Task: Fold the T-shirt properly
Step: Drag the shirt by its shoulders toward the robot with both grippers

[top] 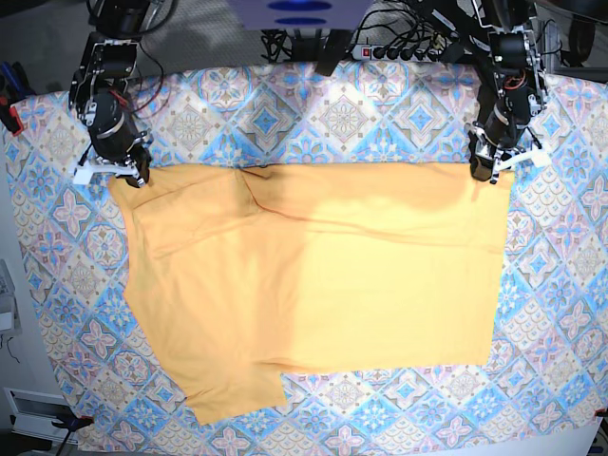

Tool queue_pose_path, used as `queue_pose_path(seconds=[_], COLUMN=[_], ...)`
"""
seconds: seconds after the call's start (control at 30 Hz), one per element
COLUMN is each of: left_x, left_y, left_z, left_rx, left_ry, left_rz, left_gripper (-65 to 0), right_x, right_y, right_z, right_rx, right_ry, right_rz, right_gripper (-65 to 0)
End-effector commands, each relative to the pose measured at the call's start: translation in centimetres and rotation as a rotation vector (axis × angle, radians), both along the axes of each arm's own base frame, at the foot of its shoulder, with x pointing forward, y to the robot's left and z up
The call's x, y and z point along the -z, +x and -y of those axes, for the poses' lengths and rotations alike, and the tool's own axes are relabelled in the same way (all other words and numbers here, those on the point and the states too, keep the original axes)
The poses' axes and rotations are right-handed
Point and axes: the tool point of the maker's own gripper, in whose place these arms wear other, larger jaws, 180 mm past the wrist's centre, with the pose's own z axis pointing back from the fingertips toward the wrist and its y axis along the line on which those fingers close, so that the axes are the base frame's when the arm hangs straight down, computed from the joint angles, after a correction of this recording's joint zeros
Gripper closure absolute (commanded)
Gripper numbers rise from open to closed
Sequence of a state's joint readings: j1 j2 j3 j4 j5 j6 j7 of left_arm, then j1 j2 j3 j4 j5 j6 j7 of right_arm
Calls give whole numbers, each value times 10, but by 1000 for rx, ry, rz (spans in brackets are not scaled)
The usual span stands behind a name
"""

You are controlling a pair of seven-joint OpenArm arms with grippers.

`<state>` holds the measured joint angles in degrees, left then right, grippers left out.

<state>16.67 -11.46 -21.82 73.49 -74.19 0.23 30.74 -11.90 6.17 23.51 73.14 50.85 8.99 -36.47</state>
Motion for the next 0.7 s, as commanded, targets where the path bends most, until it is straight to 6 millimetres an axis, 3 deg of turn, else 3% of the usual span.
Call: queue_pose_path(seconds=[0.0,0.37,0.67], left_x=[-10,-25,-31], left_y=[1,-45,-79], left_z=[-7,1,7], left_rx=[9,64,99], left_ry=[24,68,86], left_rz=[23,-7,-51], left_gripper=[0,0,0], right_x=[-12,-22,-19], right_y=[2,-50,-87], right_z=[14,36,37], right_rx=[-7,4,-14], right_ry=[-42,-122,-145], right_rz=[30,-14,-77], right_gripper=[0,0,0])
